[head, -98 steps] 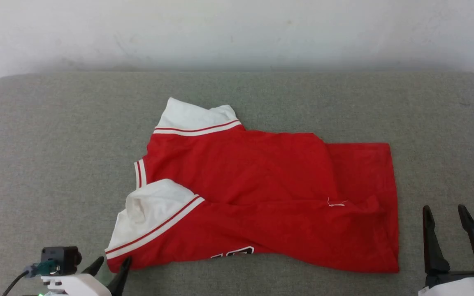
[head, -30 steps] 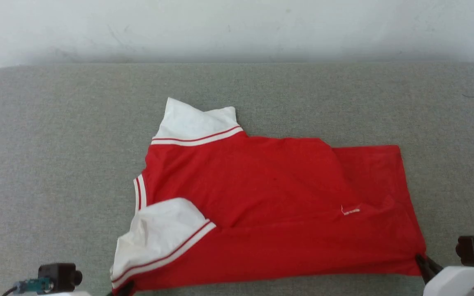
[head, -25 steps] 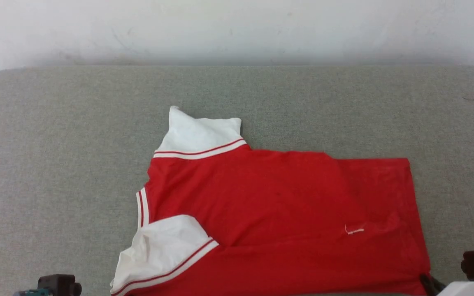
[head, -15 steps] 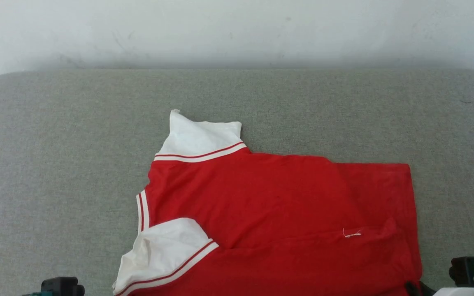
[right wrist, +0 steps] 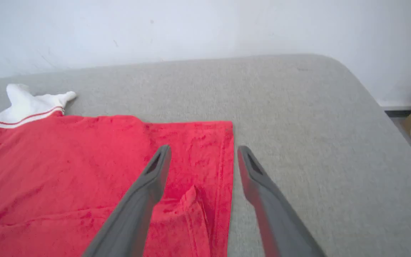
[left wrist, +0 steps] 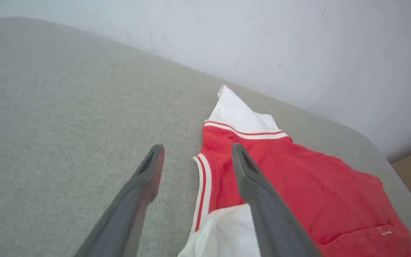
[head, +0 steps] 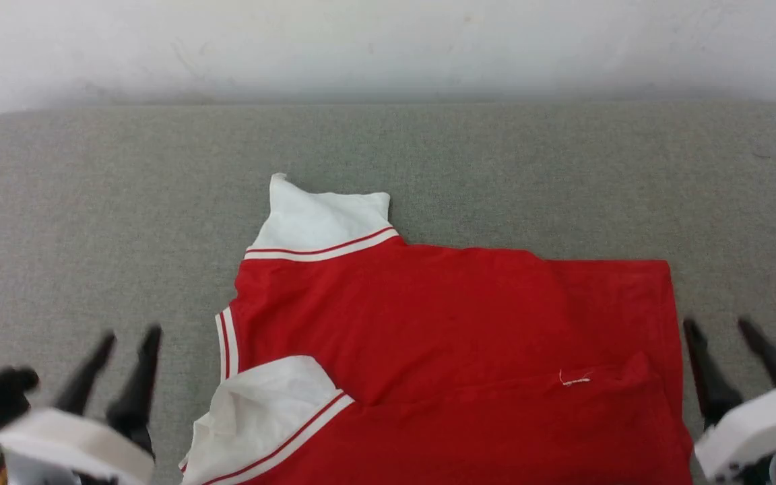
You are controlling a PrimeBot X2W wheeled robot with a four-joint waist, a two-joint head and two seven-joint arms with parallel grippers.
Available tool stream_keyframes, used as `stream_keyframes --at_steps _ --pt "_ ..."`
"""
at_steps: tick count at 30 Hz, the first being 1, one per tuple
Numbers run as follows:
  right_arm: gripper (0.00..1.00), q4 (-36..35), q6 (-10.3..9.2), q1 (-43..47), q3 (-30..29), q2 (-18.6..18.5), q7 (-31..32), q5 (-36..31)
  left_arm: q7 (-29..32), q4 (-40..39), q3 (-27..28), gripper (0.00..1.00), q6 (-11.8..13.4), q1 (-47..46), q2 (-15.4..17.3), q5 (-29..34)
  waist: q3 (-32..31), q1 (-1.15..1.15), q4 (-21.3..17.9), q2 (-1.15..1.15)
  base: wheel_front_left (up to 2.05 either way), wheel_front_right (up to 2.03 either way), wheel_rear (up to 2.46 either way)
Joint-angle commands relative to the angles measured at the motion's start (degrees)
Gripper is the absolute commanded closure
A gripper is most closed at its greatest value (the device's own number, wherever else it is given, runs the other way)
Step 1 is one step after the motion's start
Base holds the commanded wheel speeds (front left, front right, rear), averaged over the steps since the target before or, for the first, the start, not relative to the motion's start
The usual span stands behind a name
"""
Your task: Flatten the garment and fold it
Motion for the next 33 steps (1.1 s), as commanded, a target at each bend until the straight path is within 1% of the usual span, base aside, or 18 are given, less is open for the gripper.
stream_keyframes --at_steps 1,3,5,7,9,13,16,19,20,23,27,30,33 --pt "0.00 -0.7 -0.03 -1.8 0.4 0.1 -1.2 -0.8 -1.2 -0.2 0.4 0.00 -0.1 -2.3 0.2 1.1 1.1 0.00 0.0 0.01 0.00 0.00 0.00" --pt "0.00 -1.6 -0.03 -5.1 1.3 0.1 -5.5 -1.9 -4.4 0.0 -0.2 0.00 -0.1 -7.1 1.0 5.2 2.6 0.00 -0.1 0.01 0.00 0.00 0.00" --pt "0.00 -1.6 -0.03 -8.4 2.7 0.1 -9.1 -3.7 -7.6 1.2 -0.7 0.00 0.4 -13.2 1.2 8.4 4.4 0.00 -0.2 0.01 0.00 0.00 0.00" --pt "0.00 -0.8 -0.03 -11.1 4.2 0.1 -11.7 -5.0 -8.8 3.1 -2.8 0.00 -0.6 -19.2 2.2 11.4 6.2 0.00 -0.3 0.01 0.00 0.00 0.00" --pt "0.00 0.2 -0.03 -13.0 5.7 0.1 -13.3 -5.6 -8.6 5.5 -4.5 0.00 -1.5 -25.4 2.8 12.7 8.2 0.00 -0.3 0.01 0.00 0.00 0.00" --pt "0.00 2.1 -0.03 -15.4 8.4 0.1 -14.7 -5.8 -3.8 11.6 -9.1 0.00 -4.5 -37.2 5.9 13.4 12.5 0.00 -0.8 0.01 0.00 0.00 0.00" --pt "0.00 3.4 -0.03 -16.4 8.9 0.1 -15.8 -5.6 2.5 15.7 -13.8 0.00 -6.0 -44.1 8.7 11.3 15.6 0.00 -1.8 0.01 0.00 0.00 0.00" --pt "0.00 4.3 -0.03 -16.8 8.8 0.1 -16.8 -5.3 7.8 18.1 -19.3 0.00 -6.4 -49.5 11.6 8.6 18.2 0.00 -2.8 0.01 0.00 0.00 0.00" --pt "0.00 4.7 -0.03 -17.0 8.7 0.1 -17.0 -5.2 9.1 18.4 -21.6 0.00 -6.4 -51.1 12.8 7.5 19.0 0.00 -3.2 0.01 0.00 0.00 0.00" --pt "0.00 5.1 -0.03 -17.5 8.8 0.1 -17.6 -5.4 11.8 20.1 -26.0 0.00 -6.4 -54.9 15.2 3.3 21.2 0.00 -4.2 0.01 0.00 0.00 0.00" --pt "0.00 5.4 -0.03 -18.5 9.0 0.1 -18.2 -5.4 15.3 22.8 -29.9 0.00 -6.4 -58.5 17.0 -1.7 23.2 0.00 -5.3 0.01 0.00 0.00 0.00" --pt "0.00 5.6 -0.03 -18.8 9.1 0.1 -18.3 -5.5 18.3 25.0 -32.7 0.00 -6.4 -60.4 18.9 -3.0 24.2 0.00 -6.0 0.01 0.00 0.00 0.00" --pt "0.00 5.8 -0.03 -18.9 9.0 0.1 -18.4 -5.4 20.5 27.8 -33.6 0.00 -6.4 -61.5 19.9 -3.9 24.7 0.00 -6.5 0.01 0.00 0.00 0.00"
